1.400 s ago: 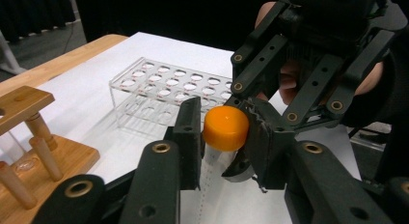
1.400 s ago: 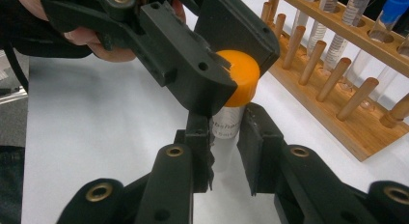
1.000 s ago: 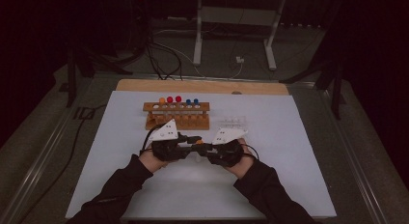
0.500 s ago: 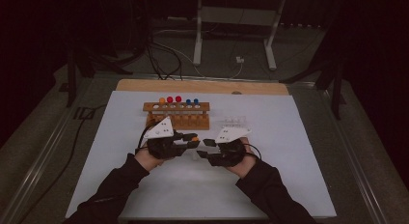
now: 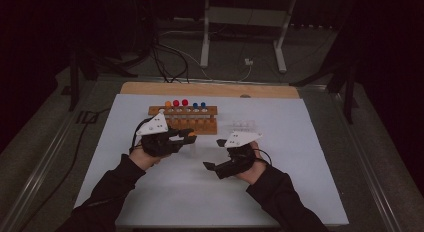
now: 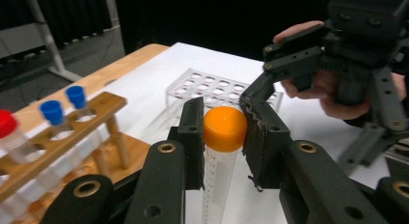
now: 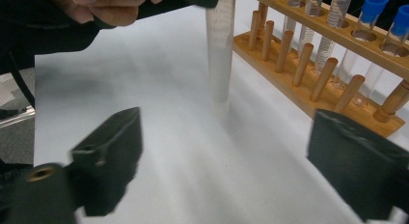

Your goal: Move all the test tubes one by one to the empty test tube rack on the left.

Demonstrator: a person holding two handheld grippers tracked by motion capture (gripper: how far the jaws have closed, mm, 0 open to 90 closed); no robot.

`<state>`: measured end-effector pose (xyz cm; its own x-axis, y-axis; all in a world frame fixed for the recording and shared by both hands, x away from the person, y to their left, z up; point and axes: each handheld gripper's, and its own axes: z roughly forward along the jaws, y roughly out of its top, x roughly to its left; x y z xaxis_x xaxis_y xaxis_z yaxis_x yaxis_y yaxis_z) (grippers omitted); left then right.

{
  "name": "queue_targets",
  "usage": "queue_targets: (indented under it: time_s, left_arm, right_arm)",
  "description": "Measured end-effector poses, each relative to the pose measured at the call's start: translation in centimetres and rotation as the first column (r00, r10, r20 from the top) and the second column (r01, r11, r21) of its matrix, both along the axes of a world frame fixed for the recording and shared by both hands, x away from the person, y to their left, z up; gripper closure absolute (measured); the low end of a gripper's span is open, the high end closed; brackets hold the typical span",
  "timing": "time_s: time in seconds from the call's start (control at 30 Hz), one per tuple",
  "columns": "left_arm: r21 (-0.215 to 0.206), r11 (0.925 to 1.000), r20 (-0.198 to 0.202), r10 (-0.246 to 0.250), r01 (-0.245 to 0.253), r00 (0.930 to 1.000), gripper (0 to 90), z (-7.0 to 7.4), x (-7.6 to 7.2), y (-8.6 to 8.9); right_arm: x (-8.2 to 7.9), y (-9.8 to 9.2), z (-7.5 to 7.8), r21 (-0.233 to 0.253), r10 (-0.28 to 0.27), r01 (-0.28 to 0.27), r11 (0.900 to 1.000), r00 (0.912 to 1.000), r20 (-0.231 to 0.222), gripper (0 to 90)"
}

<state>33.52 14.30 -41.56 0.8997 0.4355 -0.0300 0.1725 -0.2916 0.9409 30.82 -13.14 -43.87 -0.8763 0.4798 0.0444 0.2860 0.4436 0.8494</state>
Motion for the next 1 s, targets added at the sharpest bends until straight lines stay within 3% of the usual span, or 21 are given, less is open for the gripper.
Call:
queue_targets:
  time_s: [0.13,0.63,1.0]
  left_arm:
    - [0.000,0.9997,0.013,0.024,-0.024,0.9996,71.8,0.5,0.2,0.7]
    - [-0.015,0.9954,0.051,0.095,-0.095,0.9942,71.8,2.8,1.4,2.8]
    - [-0.016,0.9861,0.056,0.166,-0.165,0.9845,71.8,3.7,2.9,4.1]
  right_arm:
    - [0.0,-0.1,0.0,0.003,0.006,-0.006,1.000,1.0000,-0.005,0.3]
    - [-0.1,-0.6,0.6,0.048,0.031,-0.031,0.998,0.9995,0.004,0.0]
    - [-0.2,-0.6,0.7,0.056,0.038,-0.039,0.998,0.9992,0.009,0.0]
